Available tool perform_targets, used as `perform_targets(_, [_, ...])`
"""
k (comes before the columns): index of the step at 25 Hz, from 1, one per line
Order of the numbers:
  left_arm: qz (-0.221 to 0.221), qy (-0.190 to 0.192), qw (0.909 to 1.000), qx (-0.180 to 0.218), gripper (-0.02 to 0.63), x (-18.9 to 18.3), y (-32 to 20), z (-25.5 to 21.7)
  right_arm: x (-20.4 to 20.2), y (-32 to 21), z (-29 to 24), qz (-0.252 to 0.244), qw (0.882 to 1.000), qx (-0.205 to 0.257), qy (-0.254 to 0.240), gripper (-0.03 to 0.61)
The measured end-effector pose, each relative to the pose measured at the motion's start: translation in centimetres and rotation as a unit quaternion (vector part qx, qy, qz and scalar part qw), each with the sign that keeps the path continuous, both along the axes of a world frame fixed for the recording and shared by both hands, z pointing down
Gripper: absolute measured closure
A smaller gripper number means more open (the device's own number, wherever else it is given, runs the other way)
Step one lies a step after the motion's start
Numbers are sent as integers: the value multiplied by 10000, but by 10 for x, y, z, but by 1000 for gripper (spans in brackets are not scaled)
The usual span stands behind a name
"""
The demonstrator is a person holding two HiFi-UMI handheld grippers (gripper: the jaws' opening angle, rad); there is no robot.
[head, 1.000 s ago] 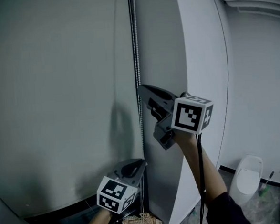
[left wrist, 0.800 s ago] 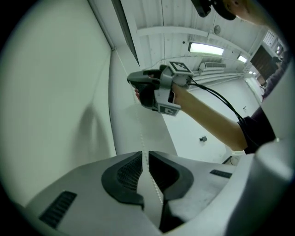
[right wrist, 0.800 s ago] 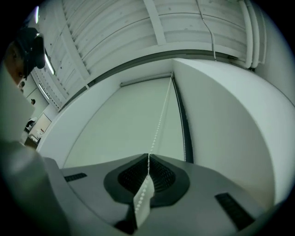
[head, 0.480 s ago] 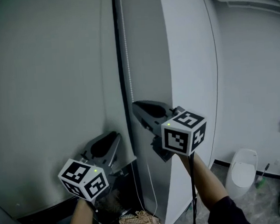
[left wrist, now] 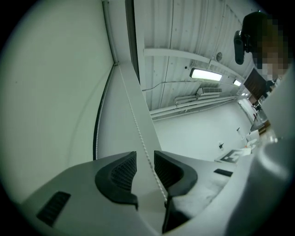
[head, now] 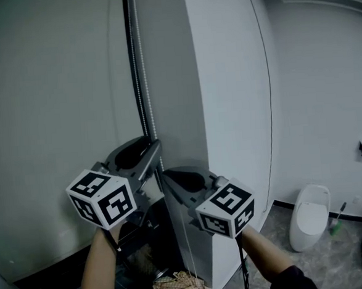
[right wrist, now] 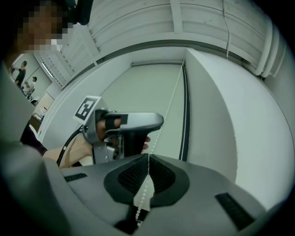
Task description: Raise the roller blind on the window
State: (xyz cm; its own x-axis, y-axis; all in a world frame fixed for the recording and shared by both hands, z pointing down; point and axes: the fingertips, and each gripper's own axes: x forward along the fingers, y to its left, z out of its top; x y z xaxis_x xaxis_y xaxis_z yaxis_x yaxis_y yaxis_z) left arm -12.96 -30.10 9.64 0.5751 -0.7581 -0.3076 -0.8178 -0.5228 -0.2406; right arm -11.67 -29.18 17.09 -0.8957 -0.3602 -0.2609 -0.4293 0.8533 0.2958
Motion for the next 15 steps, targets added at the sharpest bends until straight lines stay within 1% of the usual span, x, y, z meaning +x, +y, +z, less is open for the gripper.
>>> perform_targets(3, [118, 109, 9999, -42, 537, 4, -7, -3, 0, 2, 28, -14, 9999, -111, 95, 561])
perform_targets(7, [172, 169, 9997, -22, 537, -3, -6, 1, -8, 13, 68, -61, 9996, -245, 159, 561])
perform_targets(9, [149, 85, 9999, 2, 542, 1, 0, 1, -5, 20, 75, -87, 9991, -350, 200, 561])
perform_targets(10, [103, -1, 9999, 30, 567, 5, 4, 0, -2, 23, 75, -74, 9990, -376, 222, 561])
perform_targets(12, [-41, -177, 9998, 86, 592, 10, 8, 4, 2, 23, 75, -14, 9988, -395, 282, 561])
perform_targets(15, [-241, -329, 9991, 77, 597, 15, -5, 28, 9, 14, 99, 2, 9970, -532, 571, 561])
